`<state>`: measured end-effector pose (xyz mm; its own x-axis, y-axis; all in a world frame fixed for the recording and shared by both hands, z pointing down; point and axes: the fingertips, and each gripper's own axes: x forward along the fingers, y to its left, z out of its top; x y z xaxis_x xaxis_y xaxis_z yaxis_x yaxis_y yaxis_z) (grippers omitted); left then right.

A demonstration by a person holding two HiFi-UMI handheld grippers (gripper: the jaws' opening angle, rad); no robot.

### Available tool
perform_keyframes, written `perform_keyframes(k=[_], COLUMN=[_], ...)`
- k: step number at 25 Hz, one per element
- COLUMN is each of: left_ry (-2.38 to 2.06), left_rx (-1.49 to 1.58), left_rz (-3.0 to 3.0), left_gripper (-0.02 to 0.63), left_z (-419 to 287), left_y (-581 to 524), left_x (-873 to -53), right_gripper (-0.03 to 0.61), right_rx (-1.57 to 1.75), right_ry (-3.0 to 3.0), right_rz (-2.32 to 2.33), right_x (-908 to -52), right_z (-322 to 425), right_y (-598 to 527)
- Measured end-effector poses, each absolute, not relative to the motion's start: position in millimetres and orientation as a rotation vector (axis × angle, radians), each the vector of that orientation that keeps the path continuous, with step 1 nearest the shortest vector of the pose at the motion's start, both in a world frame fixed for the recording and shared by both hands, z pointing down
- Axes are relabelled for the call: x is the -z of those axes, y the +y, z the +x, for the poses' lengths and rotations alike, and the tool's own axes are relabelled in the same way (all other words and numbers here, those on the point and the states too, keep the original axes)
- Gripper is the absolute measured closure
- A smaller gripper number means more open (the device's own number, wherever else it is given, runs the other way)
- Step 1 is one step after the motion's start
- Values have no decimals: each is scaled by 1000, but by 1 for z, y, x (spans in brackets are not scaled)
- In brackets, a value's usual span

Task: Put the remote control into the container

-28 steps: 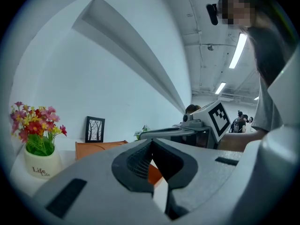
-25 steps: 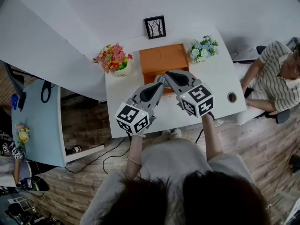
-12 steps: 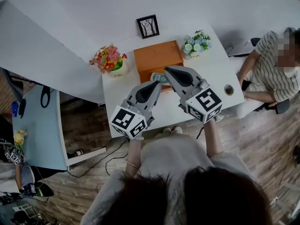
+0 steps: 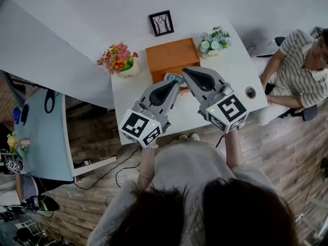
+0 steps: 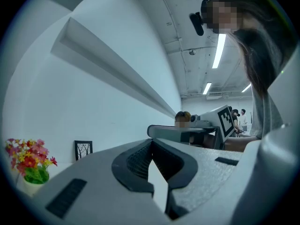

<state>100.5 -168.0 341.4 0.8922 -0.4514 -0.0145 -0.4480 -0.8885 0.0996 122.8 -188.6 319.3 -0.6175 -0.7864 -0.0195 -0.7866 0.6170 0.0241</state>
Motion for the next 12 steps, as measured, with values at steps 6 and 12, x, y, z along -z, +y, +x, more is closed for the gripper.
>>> perform_keyframes(k=[6, 12], left_ry=[-707, -714], left_rx=[42, 35], left_rz=[2967, 2974], left_gripper=[611, 611], left_z=[102, 102], left_y=[-166, -166], left_x=[-343, -343], right_gripper=[580, 580], right_rx=[-64, -70], right_ry=[2803, 2810], right_rz=[-1369, -1363], right_x=[-317, -320], right_z=[129, 130], right_y=[-188, -188])
